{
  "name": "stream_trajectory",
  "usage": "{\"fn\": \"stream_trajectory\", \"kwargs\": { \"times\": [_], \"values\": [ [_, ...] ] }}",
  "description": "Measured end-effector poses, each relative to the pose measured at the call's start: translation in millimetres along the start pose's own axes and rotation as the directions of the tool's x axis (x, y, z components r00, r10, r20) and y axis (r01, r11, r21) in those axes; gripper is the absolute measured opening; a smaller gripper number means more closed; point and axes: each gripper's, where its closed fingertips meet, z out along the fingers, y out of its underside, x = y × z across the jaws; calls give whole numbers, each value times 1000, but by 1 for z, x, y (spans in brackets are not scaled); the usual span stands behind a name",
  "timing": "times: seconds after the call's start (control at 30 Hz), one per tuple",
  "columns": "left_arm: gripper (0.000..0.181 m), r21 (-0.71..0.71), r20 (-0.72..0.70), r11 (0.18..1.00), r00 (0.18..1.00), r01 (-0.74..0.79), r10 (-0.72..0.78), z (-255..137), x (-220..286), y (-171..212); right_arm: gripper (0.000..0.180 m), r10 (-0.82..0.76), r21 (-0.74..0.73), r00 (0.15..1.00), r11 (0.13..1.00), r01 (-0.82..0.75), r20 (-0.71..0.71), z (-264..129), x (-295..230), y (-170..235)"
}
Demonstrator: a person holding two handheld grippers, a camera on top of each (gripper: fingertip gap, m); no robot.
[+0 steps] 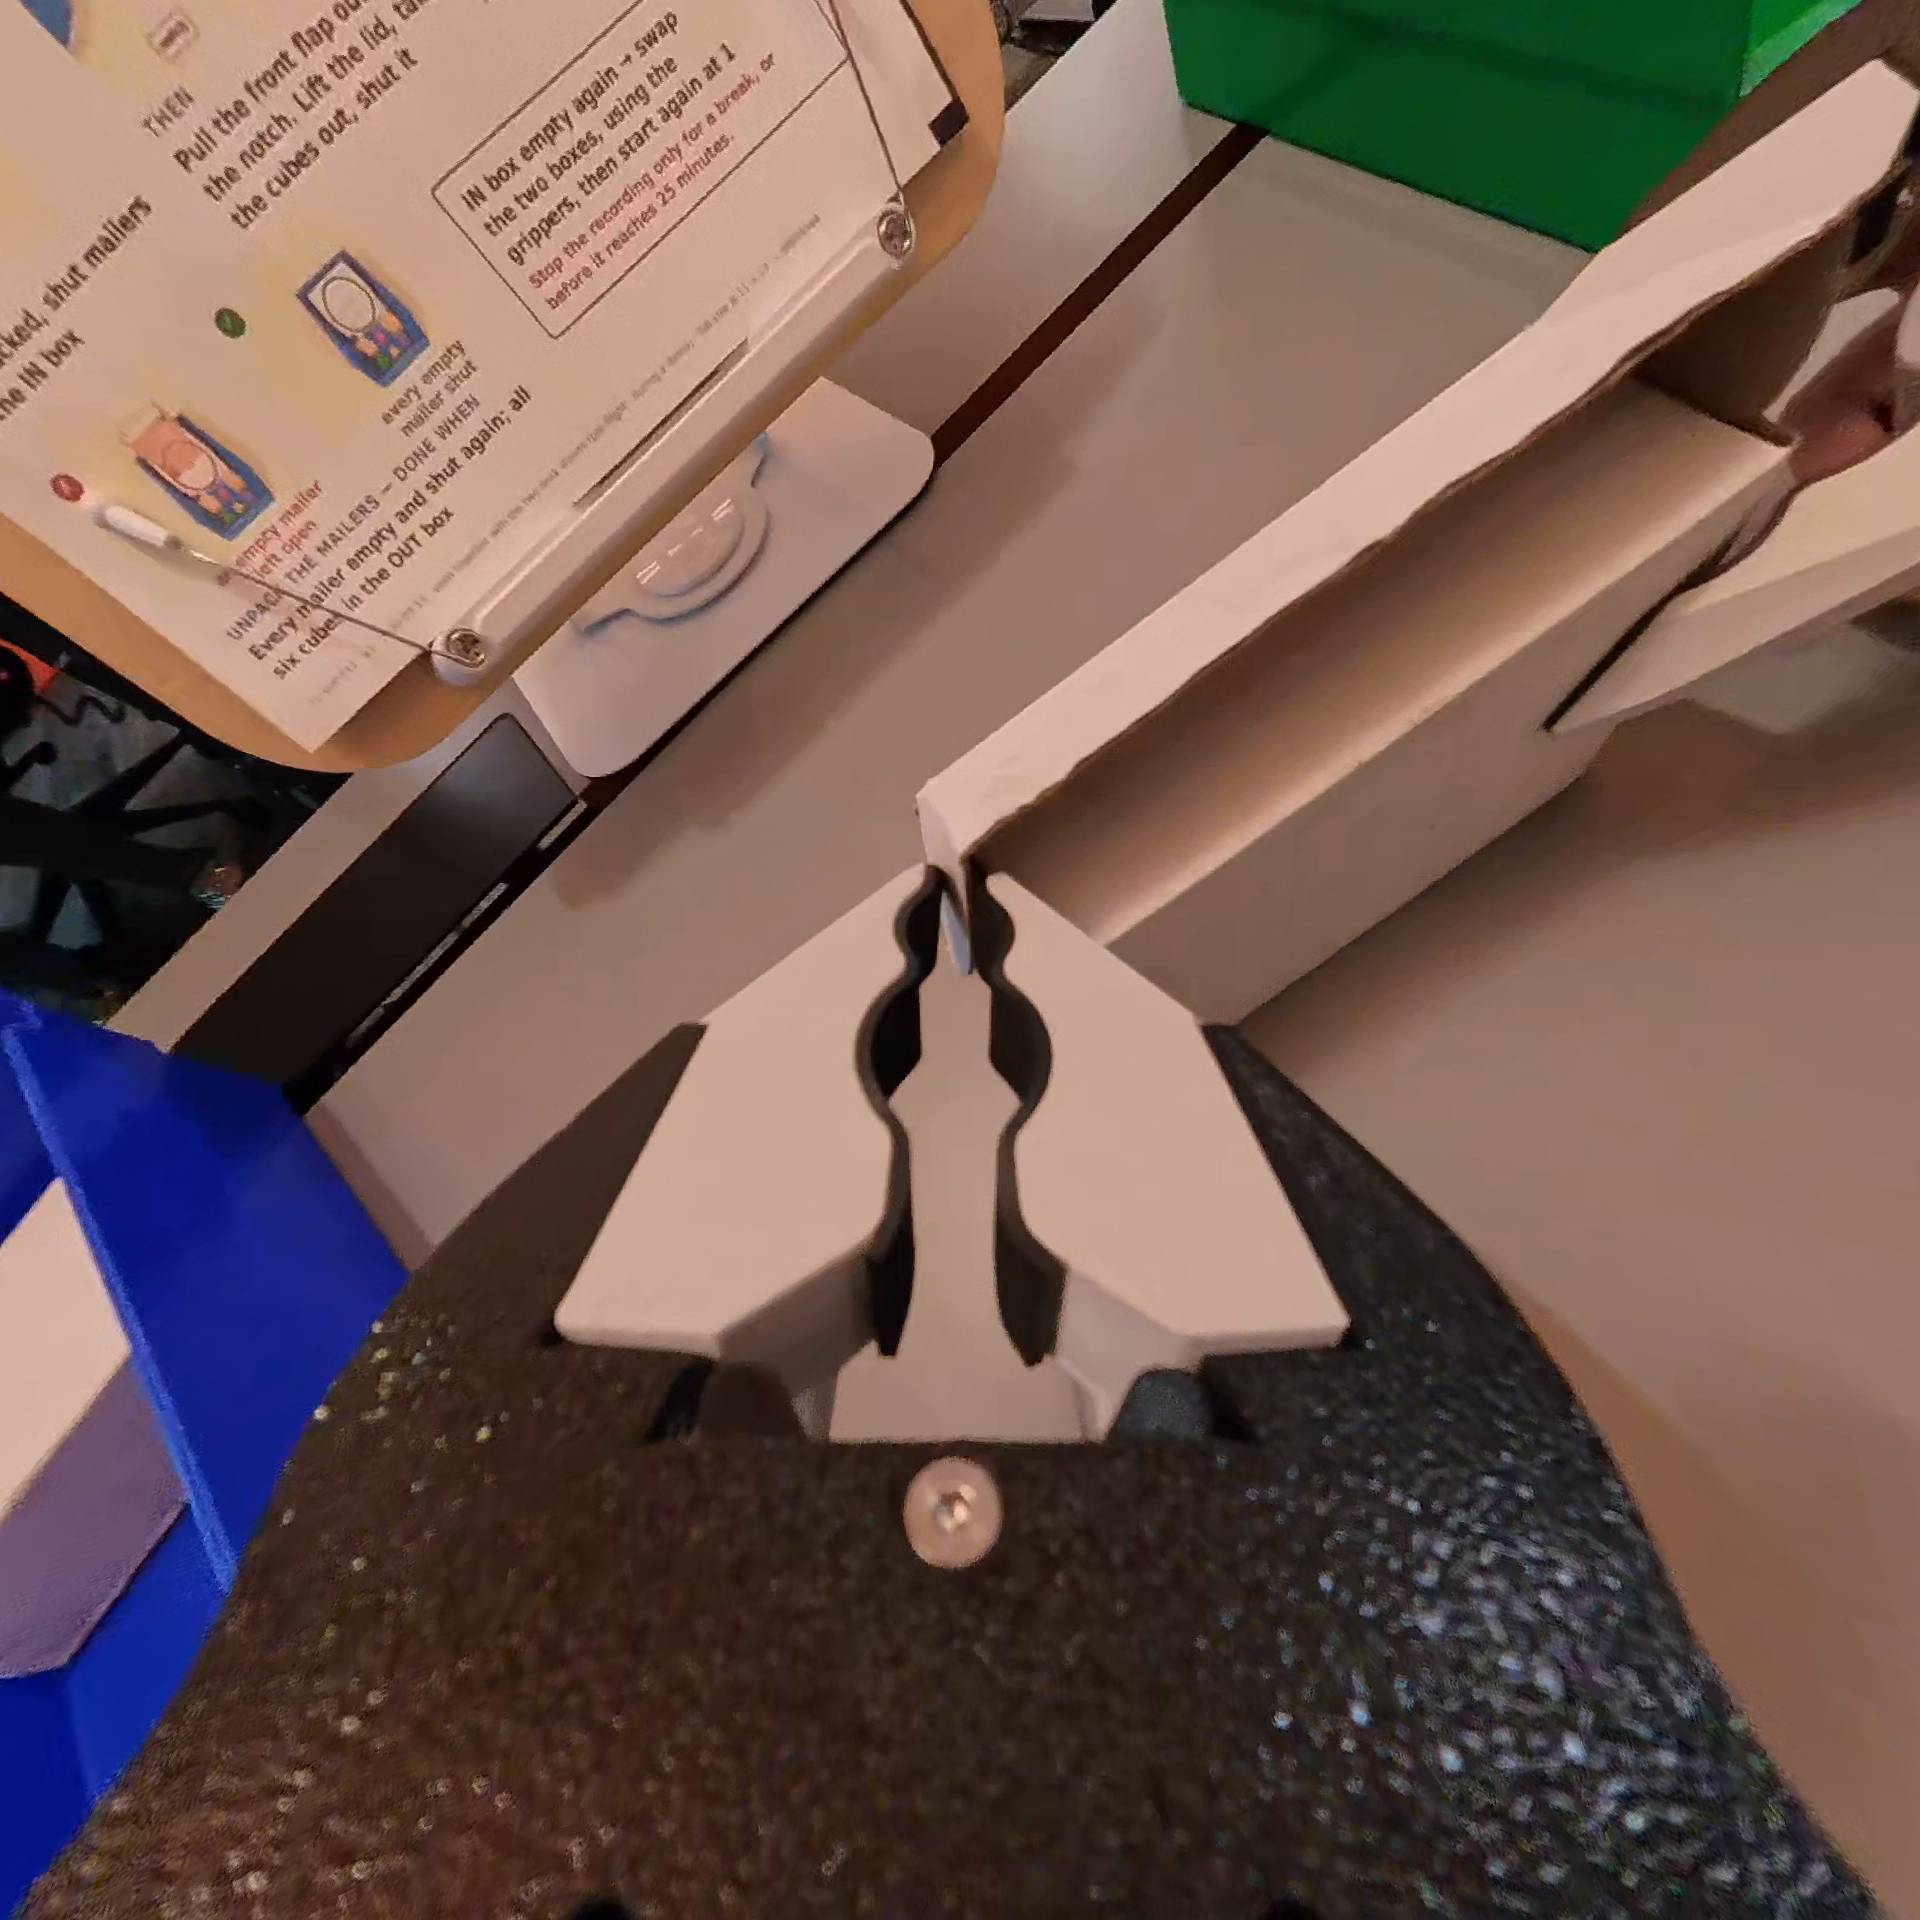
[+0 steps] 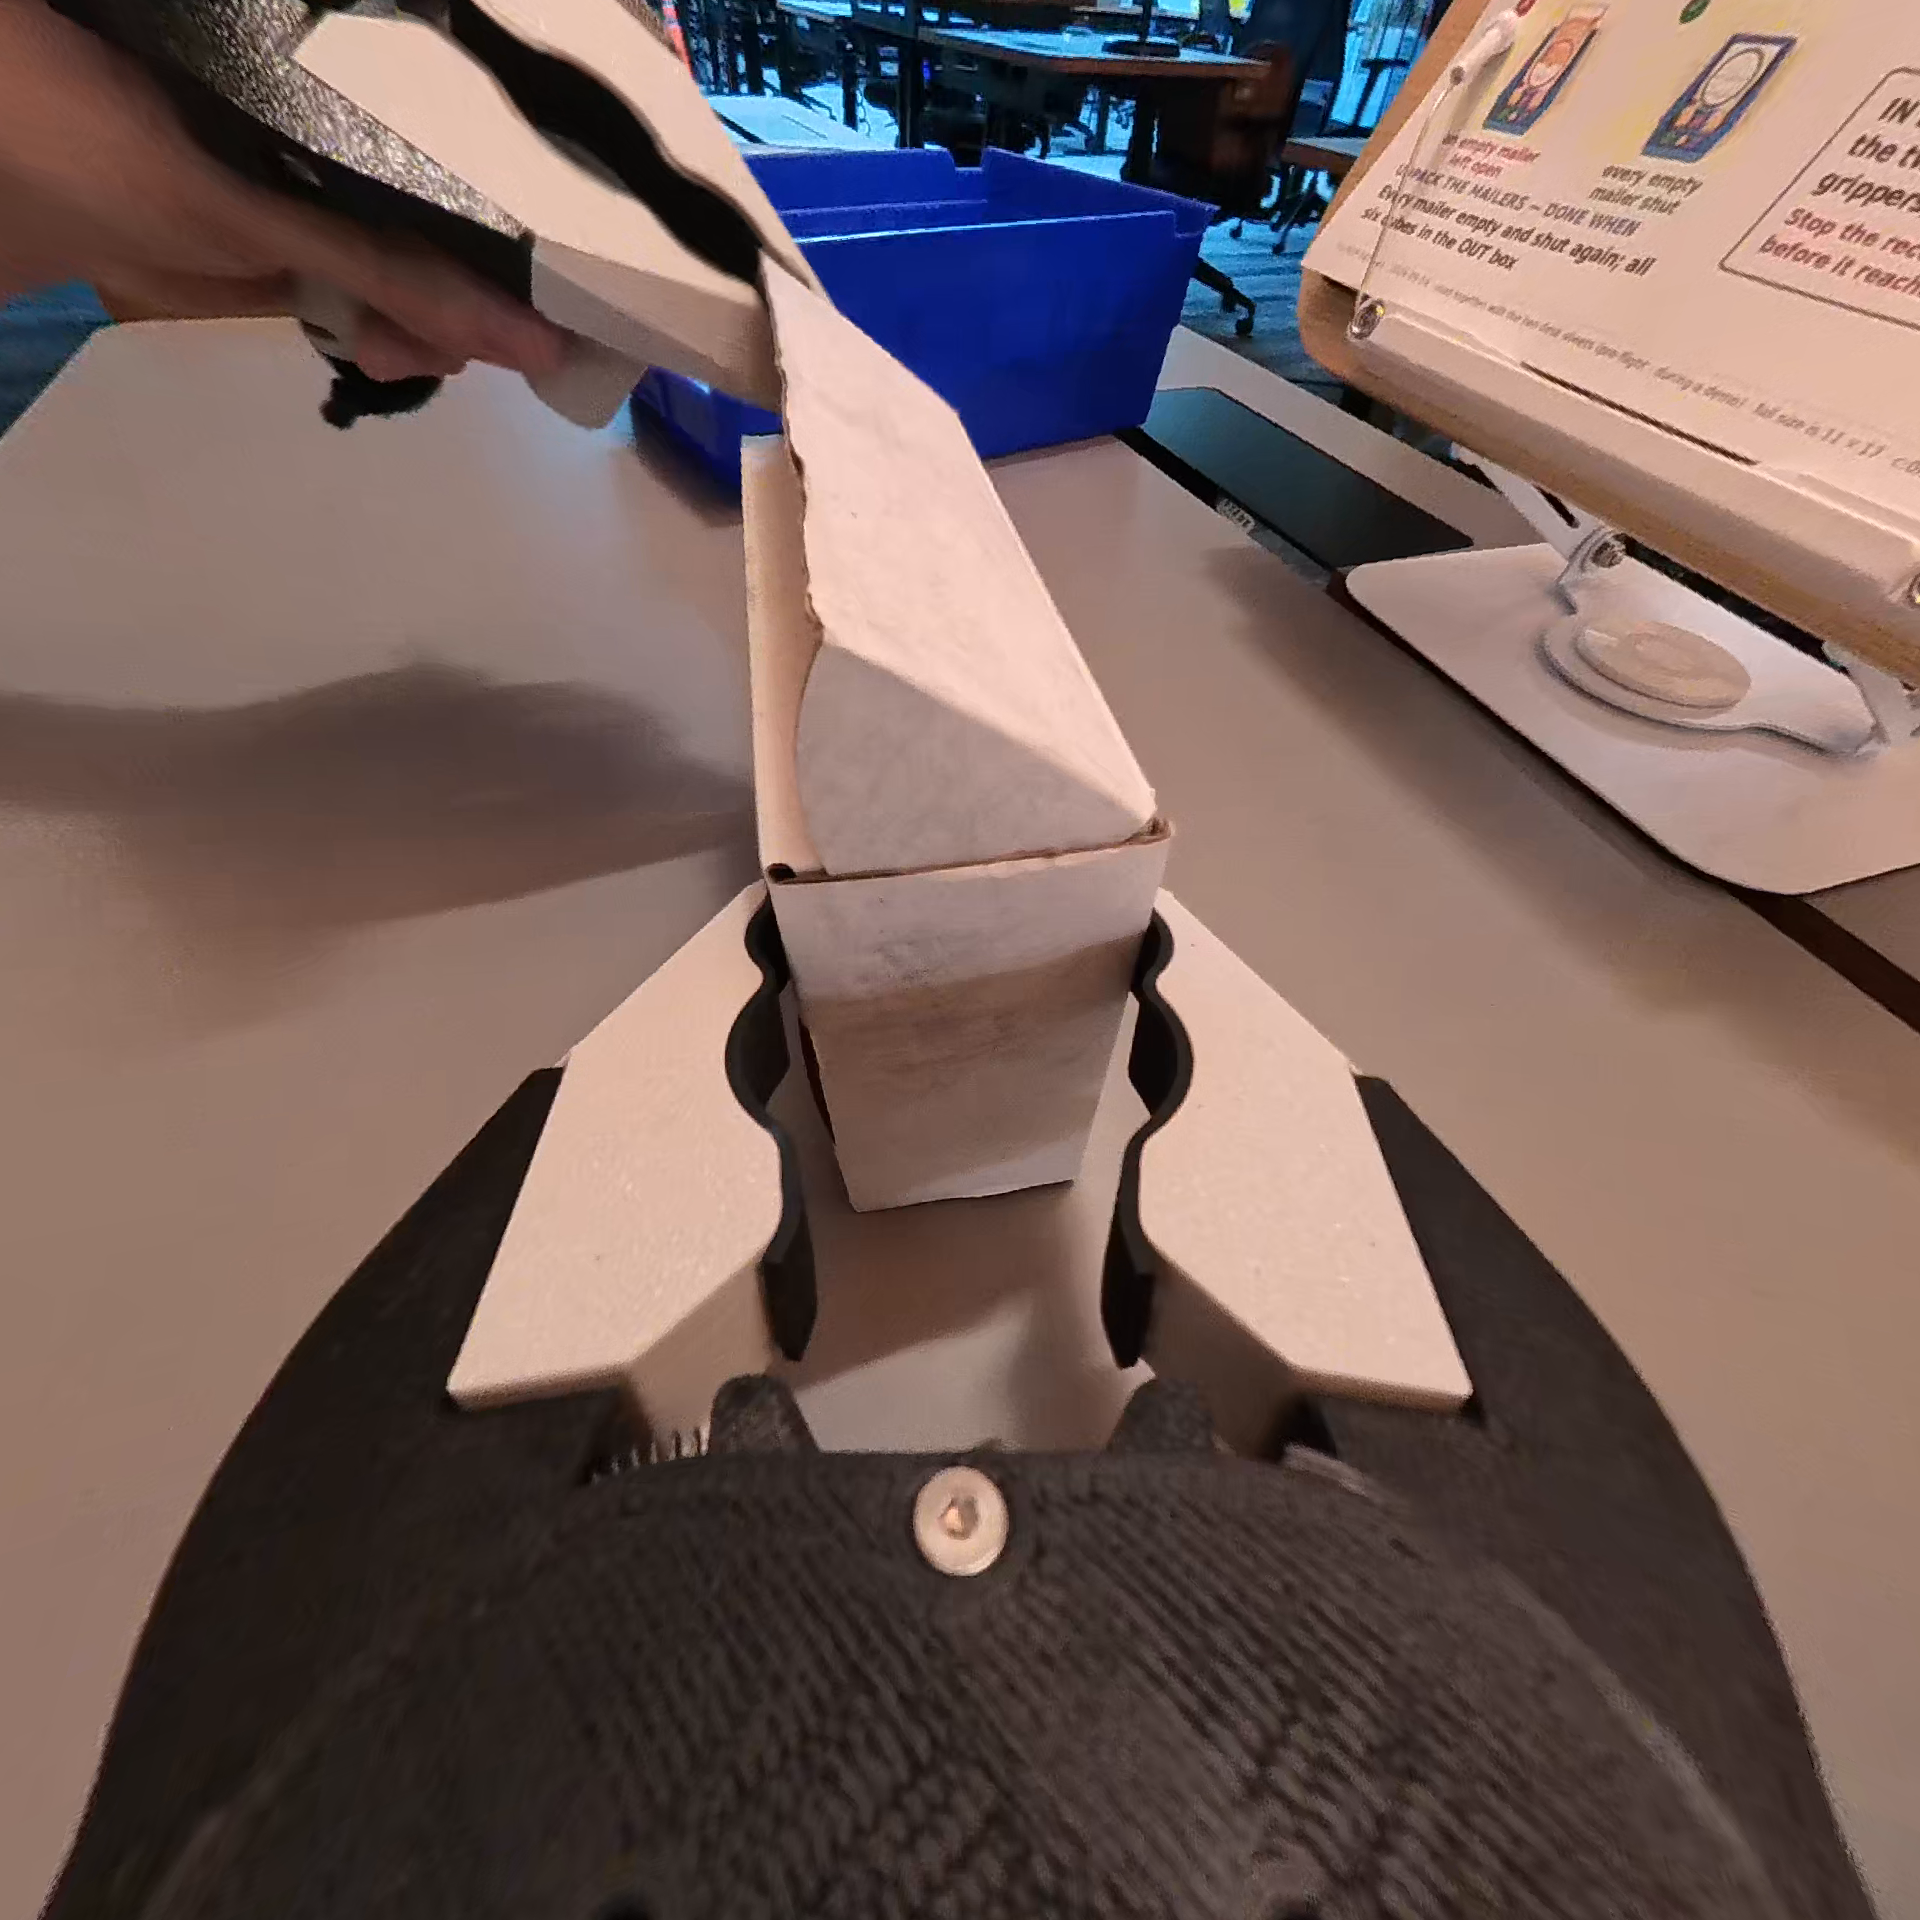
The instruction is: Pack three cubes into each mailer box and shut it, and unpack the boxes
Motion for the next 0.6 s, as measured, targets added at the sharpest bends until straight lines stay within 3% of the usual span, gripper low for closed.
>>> {"fn": "stream_trajectory", "kwargs": {
  "times": [0.17, 0.4, 0.53, 0.6],
  "values": [
    [0, -110, -43, 993, 998, -42, 37, -4, -4, -1, 65, 18, -5, 1000, 1000, -18, 13, 1, -1, 0],
    [1, -400, -200, 901, 944, 166, -262, -12, -8, -8, 65, 5, -17, 1000, 1000, -4, 15, 5, -8, -1],
    [4, -497, -226, 795, 833, 348, -505, -12, -6, -14, 65, -8, -23, 1000, 1000, 8, -4, 5, -9, -1],
    [4, -504, -192, 764, 810, 404, -555, -10, -7, -12, 65, -4, -14, 1000, 1000, 4, -13, 6, -8, -2]
  ]
}}
